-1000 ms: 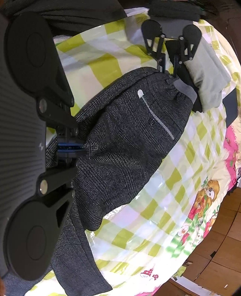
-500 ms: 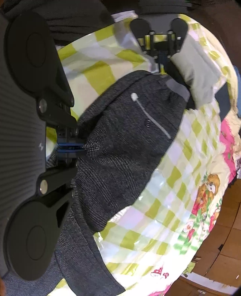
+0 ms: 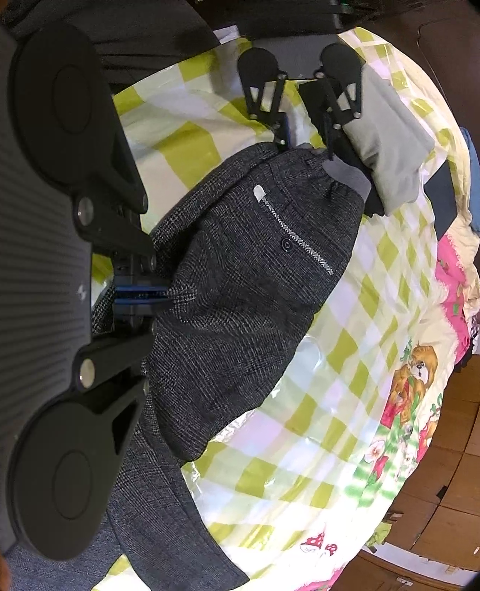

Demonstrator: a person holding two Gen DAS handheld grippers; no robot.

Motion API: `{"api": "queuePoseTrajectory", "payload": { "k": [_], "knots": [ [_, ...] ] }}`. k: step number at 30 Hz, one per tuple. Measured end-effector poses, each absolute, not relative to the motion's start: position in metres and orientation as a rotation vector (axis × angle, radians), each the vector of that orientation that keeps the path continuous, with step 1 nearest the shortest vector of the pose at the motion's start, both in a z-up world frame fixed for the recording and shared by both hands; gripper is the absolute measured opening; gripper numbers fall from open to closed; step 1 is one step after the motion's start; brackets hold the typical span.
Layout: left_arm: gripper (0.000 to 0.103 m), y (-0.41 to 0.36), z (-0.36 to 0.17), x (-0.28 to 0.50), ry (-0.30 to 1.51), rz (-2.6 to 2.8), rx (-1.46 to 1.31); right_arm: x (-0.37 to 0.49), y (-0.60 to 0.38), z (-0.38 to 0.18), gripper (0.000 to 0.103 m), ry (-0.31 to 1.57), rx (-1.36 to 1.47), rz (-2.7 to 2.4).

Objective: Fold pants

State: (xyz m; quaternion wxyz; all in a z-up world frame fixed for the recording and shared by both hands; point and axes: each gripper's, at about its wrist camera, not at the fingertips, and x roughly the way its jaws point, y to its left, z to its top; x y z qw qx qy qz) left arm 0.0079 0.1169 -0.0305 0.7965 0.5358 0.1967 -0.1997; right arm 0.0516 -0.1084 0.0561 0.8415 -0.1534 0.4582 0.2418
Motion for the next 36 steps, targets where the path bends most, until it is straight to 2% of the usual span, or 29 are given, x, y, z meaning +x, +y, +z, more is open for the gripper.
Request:
{"api": "queuePoseTrajectory", "payload": {
  "k": [6, 8, 9, 12, 17, 23, 30, 36],
  "knots": [
    [0.057, 0.111, -0.036, 0.014, 0.395, -0.409, 1.161, 0.056, -0.110, 0.057, 0.004, 0.965, -0.295, 0.504],
    [0.047, 0.113, -0.036, 0.016, 0.416, -0.410, 1.130, 0.055, -0.110, 0.057, 0.004, 0.962, -0.303, 0.505],
    [0.032, 0.115, -0.037, 0.018, 0.445, -0.413, 1.121, 0.055, -0.110, 0.057, 0.004, 0.966, -0.308, 0.508],
    [0.028, 0.120, -0.039, 0.014, 0.473, -0.402, 1.154, 0.052, -0.112, 0.057, 0.004, 0.974, -0.305, 0.515],
    [0.027, 0.127, -0.024, 0.009, 0.497, -0.380, 1.073, 0.043, -0.113, 0.053, 0.004, 0.991, -0.294, 0.518],
    [0.028, 0.122, -0.046, 0.001, 0.539, -0.389, 1.136, 0.048, -0.114, 0.020, 0.007, 1.050, -0.243, 0.493],
    [0.029, 0.127, -0.013, -0.008, 0.570, -0.348, 1.026, 0.035, -0.140, 0.054, 0.014, 0.925, -0.106, 0.455],
    [0.030, 0.108, 0.009, -0.015, 0.608, -0.370, 0.959, 0.043, -0.201, 0.070, 0.019, 0.865, 0.060, 0.314]
  ]
}}
